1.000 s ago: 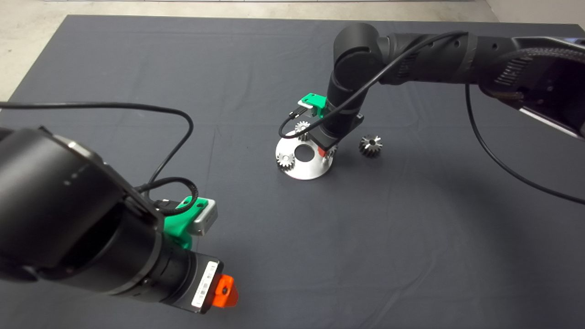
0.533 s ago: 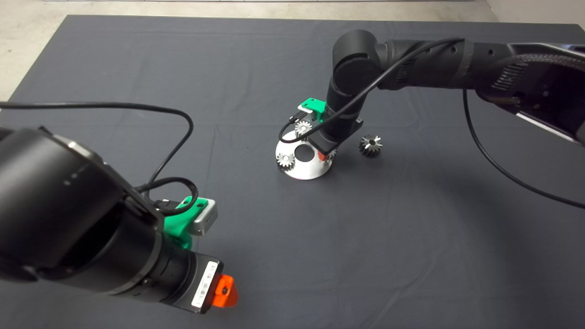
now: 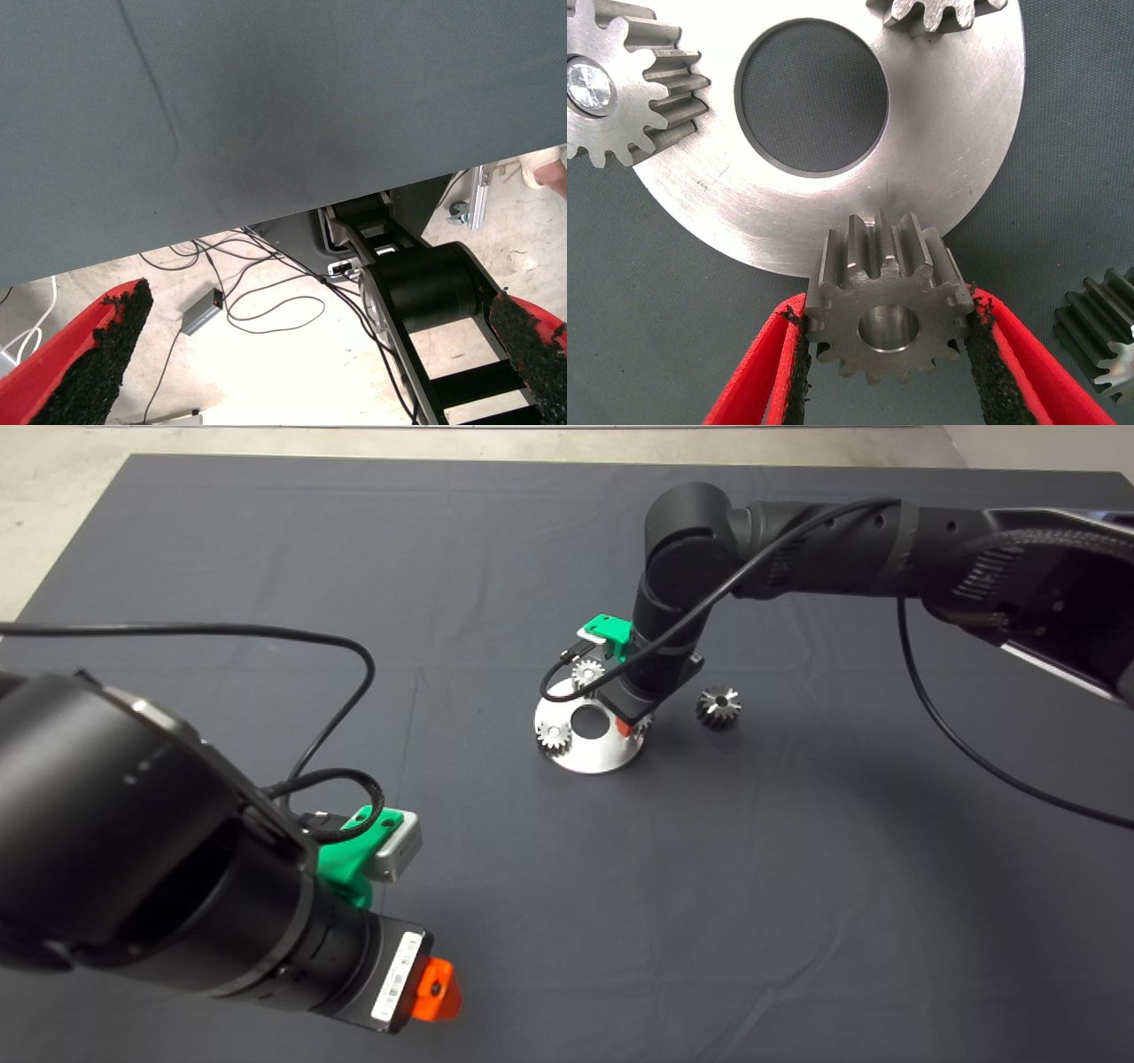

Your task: Remove an incorrectly installed larger gear and replace it with the correct smaller gear

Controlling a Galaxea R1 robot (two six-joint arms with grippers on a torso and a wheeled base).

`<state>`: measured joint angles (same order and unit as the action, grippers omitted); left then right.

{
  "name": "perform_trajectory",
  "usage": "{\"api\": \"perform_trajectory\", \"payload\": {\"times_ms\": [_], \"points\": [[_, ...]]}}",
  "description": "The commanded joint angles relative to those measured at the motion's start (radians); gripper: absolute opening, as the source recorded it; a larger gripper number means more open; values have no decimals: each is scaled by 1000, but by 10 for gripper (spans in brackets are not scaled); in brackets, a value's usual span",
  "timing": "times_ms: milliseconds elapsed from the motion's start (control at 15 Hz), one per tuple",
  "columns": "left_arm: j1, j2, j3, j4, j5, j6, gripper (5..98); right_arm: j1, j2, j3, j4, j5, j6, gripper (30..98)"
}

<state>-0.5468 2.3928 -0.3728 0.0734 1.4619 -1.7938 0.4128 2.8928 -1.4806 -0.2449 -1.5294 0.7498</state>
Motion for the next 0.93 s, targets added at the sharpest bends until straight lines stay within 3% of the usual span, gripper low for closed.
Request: {"api": "perform_trajectory", "payload": {"times_ms": [0,867], "points": [[-12,-2,17,-18,0,-2,982,28,9,4,-30,-123,2,415],[-12,-4,17,-20,-2,-2,982,14,10,2,-30,-123,2,415]]}}
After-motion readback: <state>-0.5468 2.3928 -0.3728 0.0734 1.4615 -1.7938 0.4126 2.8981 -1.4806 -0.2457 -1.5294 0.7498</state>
